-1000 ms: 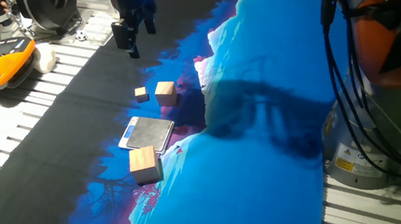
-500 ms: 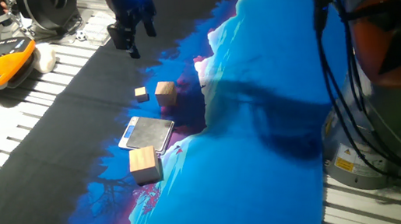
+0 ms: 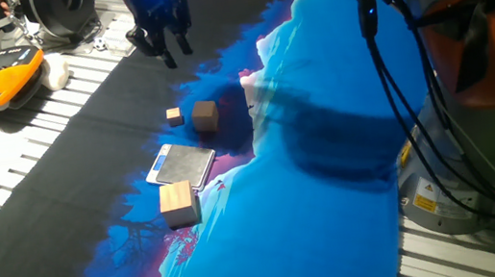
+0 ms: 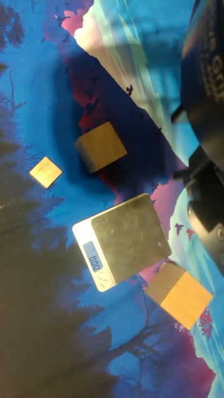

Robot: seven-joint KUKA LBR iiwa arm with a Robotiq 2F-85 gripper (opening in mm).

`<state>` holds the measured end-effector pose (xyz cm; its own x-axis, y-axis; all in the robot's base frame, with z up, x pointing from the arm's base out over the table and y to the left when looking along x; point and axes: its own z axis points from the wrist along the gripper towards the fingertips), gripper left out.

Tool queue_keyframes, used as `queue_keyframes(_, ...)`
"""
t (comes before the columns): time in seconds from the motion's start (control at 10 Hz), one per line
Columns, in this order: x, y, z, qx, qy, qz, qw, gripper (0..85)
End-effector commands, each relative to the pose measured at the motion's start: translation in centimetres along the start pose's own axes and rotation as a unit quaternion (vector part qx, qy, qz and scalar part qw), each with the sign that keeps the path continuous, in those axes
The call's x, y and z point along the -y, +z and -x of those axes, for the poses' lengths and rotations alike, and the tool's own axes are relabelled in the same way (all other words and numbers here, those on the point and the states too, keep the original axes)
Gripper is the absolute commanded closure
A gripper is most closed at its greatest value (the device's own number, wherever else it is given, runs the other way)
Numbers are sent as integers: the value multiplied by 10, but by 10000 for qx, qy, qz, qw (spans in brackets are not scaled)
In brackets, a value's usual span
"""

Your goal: Place the block on the scale

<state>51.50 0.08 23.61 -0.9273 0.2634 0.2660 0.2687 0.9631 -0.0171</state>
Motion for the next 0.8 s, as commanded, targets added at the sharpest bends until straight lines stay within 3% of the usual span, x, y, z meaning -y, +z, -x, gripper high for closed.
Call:
queue_keyframes(0.0,0,0,0,-1,1,0,10000,850)
queue_keyframes(0.7,0,0,0,-8,215,67,9997,850)
